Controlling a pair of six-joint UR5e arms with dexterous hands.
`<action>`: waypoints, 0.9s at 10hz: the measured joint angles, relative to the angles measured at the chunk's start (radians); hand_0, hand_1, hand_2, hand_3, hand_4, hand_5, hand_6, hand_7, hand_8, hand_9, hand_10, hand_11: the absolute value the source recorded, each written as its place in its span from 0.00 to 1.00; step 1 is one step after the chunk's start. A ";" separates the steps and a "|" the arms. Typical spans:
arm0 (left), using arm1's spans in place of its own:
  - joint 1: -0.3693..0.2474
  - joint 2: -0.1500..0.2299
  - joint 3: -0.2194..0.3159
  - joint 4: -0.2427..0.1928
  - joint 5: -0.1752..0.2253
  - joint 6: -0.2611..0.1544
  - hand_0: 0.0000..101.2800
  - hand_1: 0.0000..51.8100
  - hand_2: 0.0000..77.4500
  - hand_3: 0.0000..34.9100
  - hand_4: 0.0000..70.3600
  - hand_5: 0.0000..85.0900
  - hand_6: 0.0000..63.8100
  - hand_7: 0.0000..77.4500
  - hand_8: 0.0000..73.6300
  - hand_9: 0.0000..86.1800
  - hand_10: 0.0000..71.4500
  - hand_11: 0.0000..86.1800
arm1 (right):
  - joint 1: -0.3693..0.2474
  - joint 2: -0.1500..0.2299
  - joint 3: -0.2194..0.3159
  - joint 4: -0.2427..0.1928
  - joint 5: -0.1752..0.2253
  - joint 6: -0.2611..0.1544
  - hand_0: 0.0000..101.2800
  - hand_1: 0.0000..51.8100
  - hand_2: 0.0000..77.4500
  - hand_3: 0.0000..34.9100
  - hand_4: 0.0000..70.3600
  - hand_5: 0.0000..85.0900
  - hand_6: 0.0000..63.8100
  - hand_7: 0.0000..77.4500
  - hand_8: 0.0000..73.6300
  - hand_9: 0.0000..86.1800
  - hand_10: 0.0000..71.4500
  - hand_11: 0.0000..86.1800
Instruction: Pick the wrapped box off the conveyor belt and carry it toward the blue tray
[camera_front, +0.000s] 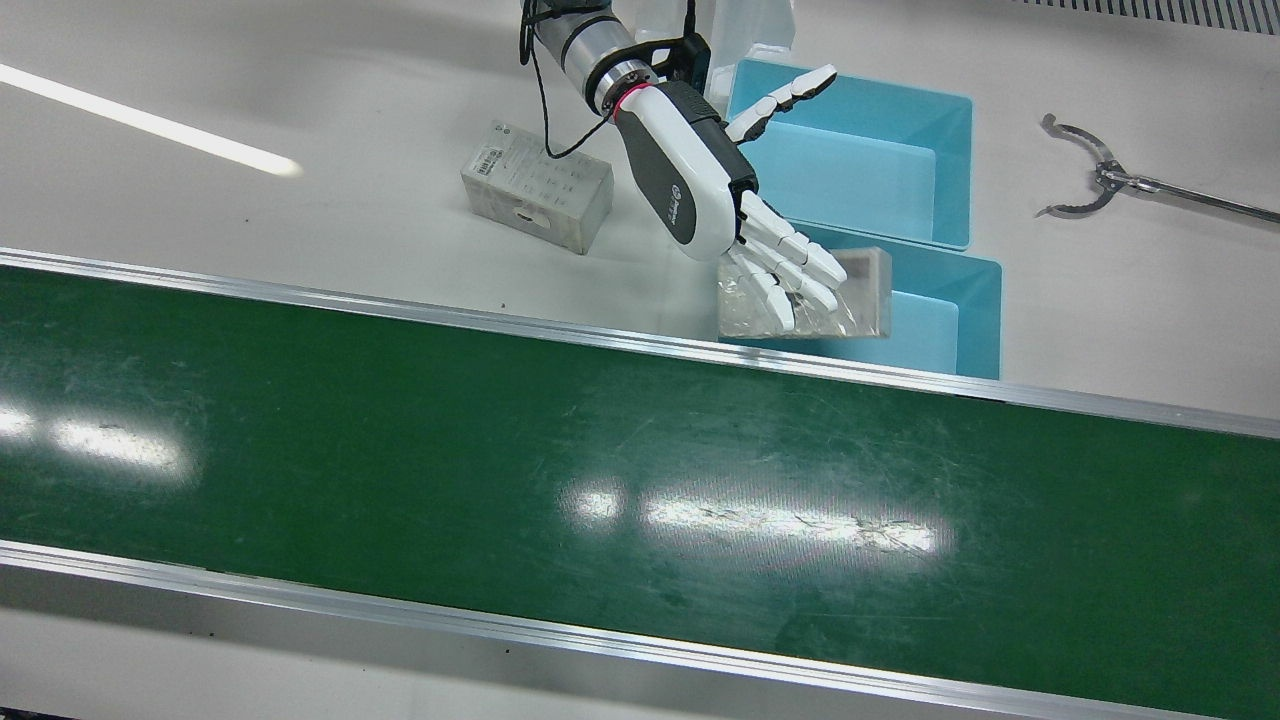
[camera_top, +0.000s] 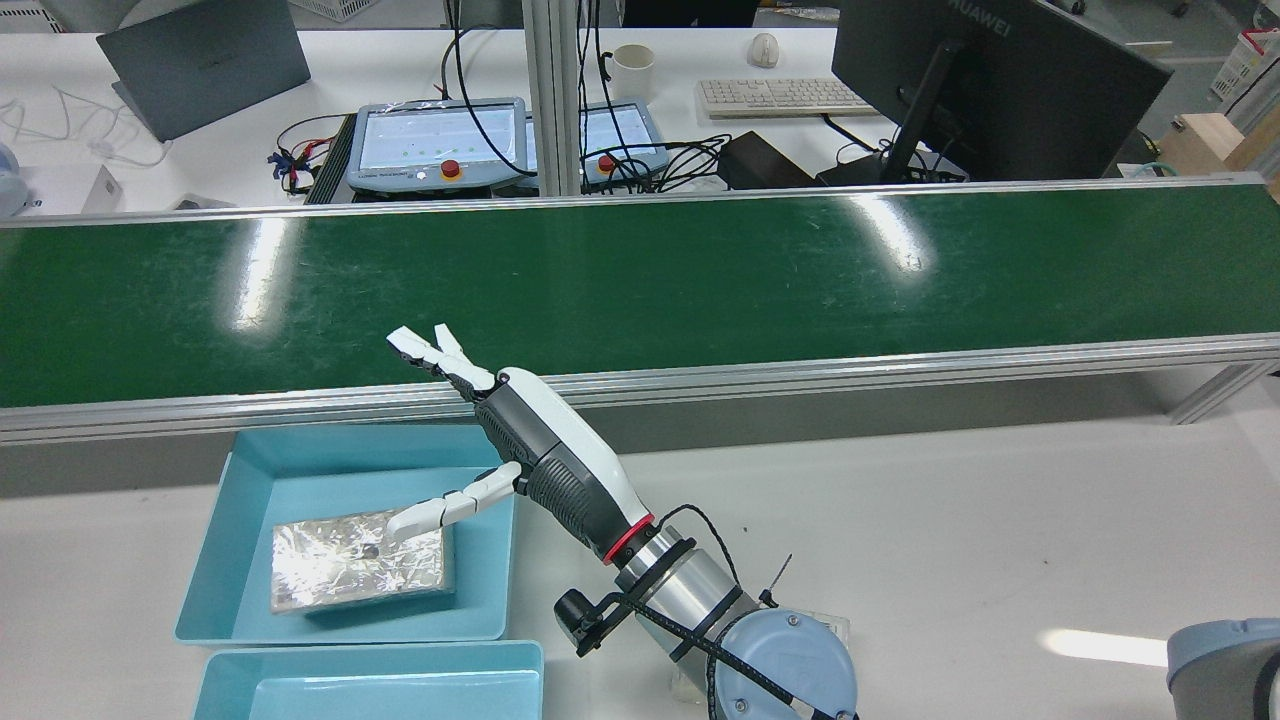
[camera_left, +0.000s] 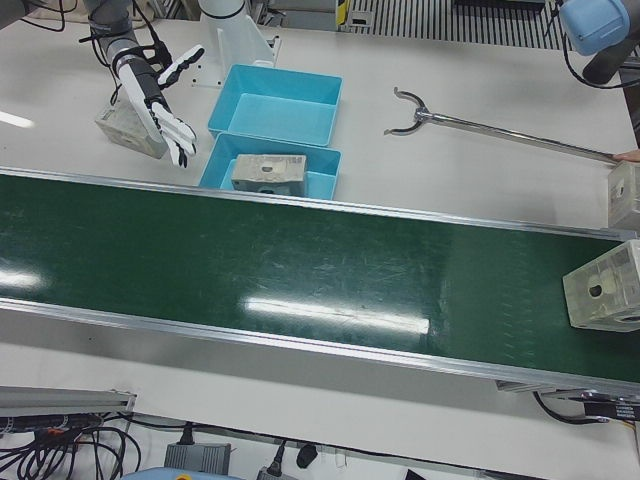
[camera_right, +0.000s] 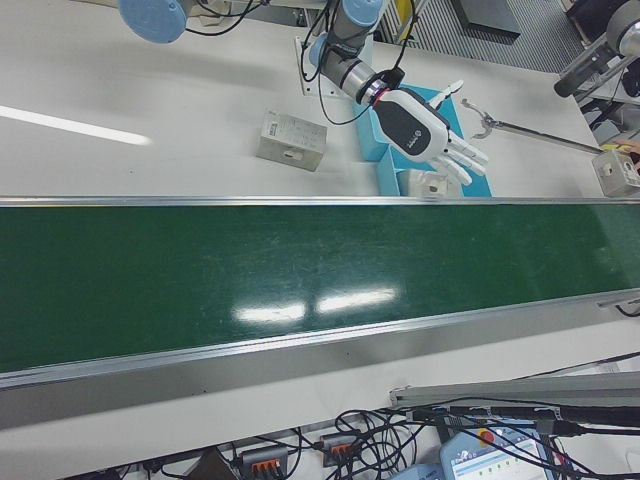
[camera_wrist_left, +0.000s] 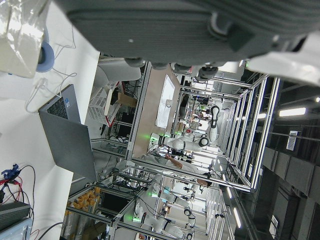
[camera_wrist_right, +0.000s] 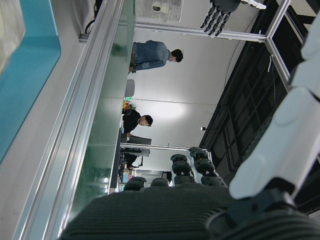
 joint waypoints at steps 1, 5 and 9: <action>0.000 0.000 0.000 0.000 0.000 0.000 0.00 0.00 0.01 0.00 0.00 0.01 0.00 0.01 0.00 0.00 0.00 0.00 | 0.003 -0.005 0.017 0.011 -0.005 0.001 0.38 0.12 0.15 0.00 0.18 0.06 0.00 0.00 0.00 0.02 0.02 0.04; 0.000 0.000 0.000 0.000 0.000 0.000 0.00 0.00 0.01 0.00 0.00 0.01 0.00 0.01 0.00 0.00 0.00 0.00 | 0.150 -0.109 0.354 -0.336 -0.030 0.007 0.38 0.13 0.15 0.00 0.17 0.08 0.00 0.00 0.00 0.02 0.02 0.03; 0.000 0.000 0.000 0.000 0.000 0.000 0.00 0.00 0.01 0.00 0.00 0.01 0.00 0.00 0.00 0.00 0.00 0.00 | 0.367 -0.210 0.460 -0.562 -0.232 0.171 0.45 0.27 0.16 0.00 0.15 0.05 0.01 0.00 0.00 0.02 0.00 0.01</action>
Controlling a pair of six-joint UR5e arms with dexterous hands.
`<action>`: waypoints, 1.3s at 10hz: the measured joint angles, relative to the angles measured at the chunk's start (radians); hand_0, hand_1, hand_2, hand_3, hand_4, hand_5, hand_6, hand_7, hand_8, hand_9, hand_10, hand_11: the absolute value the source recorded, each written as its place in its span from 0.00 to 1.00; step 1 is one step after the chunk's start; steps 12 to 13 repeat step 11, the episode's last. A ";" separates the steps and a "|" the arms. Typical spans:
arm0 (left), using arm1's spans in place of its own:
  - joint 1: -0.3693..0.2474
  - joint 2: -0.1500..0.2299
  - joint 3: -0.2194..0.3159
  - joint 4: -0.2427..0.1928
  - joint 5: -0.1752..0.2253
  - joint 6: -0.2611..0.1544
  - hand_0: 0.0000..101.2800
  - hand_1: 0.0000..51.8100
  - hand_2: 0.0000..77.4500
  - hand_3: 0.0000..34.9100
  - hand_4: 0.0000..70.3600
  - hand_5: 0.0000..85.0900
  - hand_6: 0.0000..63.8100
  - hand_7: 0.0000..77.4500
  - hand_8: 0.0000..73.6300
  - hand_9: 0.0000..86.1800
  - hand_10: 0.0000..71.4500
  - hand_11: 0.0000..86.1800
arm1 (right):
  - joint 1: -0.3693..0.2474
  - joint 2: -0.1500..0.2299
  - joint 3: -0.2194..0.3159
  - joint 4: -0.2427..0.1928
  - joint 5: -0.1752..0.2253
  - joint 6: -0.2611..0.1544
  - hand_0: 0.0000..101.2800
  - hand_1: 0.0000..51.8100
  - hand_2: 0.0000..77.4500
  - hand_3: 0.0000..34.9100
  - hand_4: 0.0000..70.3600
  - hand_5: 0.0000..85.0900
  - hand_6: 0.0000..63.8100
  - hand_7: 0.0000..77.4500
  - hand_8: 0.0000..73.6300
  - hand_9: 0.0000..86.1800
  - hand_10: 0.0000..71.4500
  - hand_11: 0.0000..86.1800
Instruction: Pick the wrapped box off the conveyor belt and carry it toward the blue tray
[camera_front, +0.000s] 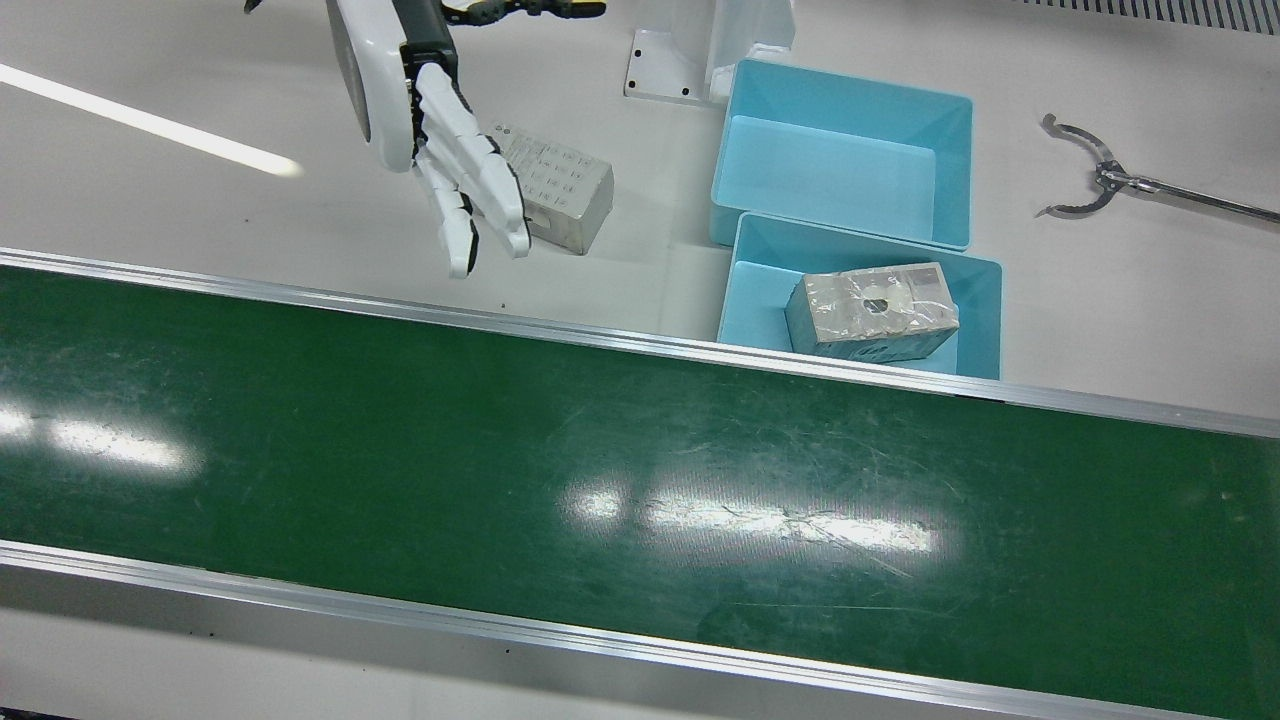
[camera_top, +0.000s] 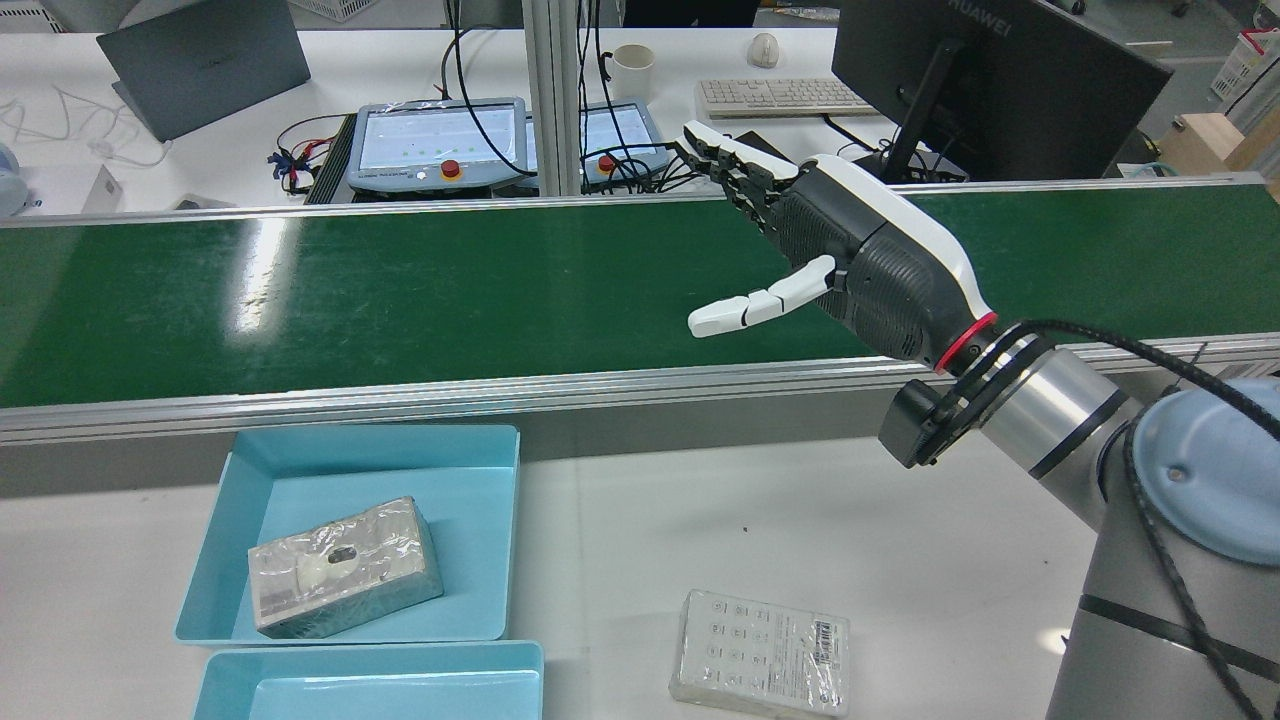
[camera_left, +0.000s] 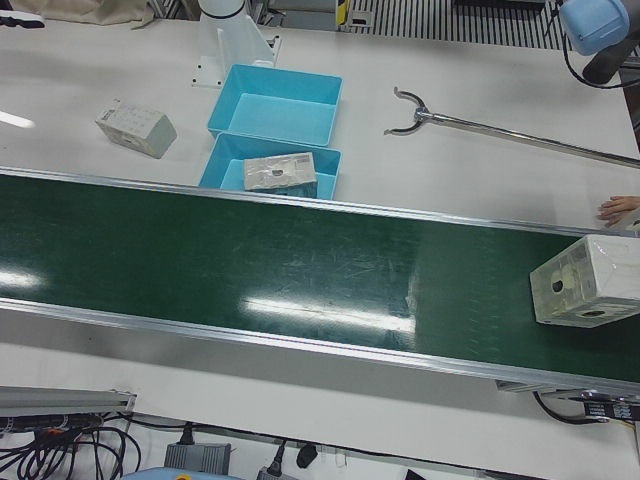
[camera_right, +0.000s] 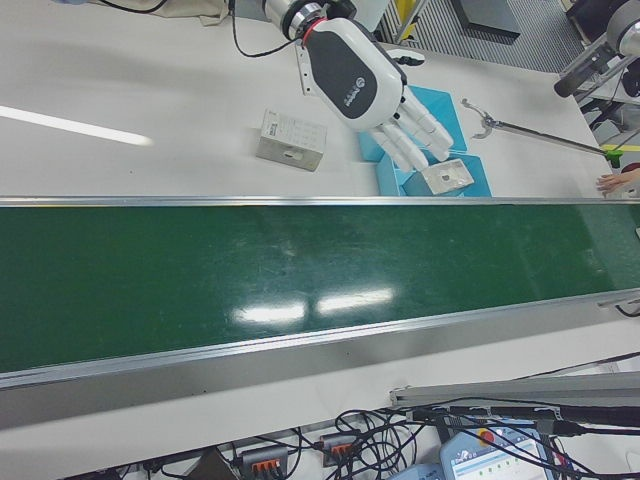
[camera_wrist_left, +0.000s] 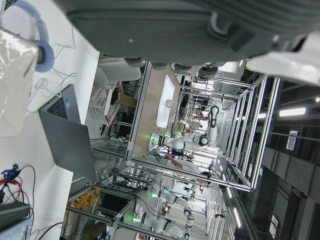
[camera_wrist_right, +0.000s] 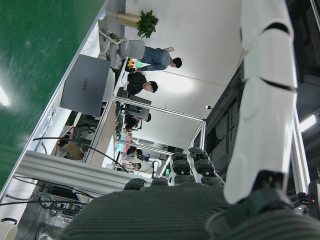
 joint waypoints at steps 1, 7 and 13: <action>0.000 0.000 0.000 0.000 0.000 0.000 0.00 0.00 0.01 0.00 0.00 0.01 0.00 0.00 0.00 0.00 0.01 0.00 | 0.017 -0.021 0.002 -0.009 -0.016 0.022 0.46 0.31 0.18 0.00 0.08 0.01 0.01 0.00 0.00 0.02 0.00 0.01; 0.000 0.000 0.000 0.000 0.000 0.000 0.00 0.00 0.01 0.00 0.00 0.01 0.00 0.00 0.00 0.00 0.01 0.00 | 0.058 -0.036 -0.027 -0.010 -0.028 0.053 0.45 0.24 0.20 0.03 0.04 0.01 0.00 0.00 0.00 0.02 0.00 0.01; 0.000 0.000 0.000 0.000 0.000 0.000 0.00 0.00 0.01 0.00 0.00 0.01 0.00 0.00 0.00 0.00 0.01 0.00 | 0.057 -0.018 -0.062 -0.004 -0.018 0.059 0.45 0.25 0.24 0.00 0.08 0.01 0.00 0.00 0.00 0.02 0.00 0.05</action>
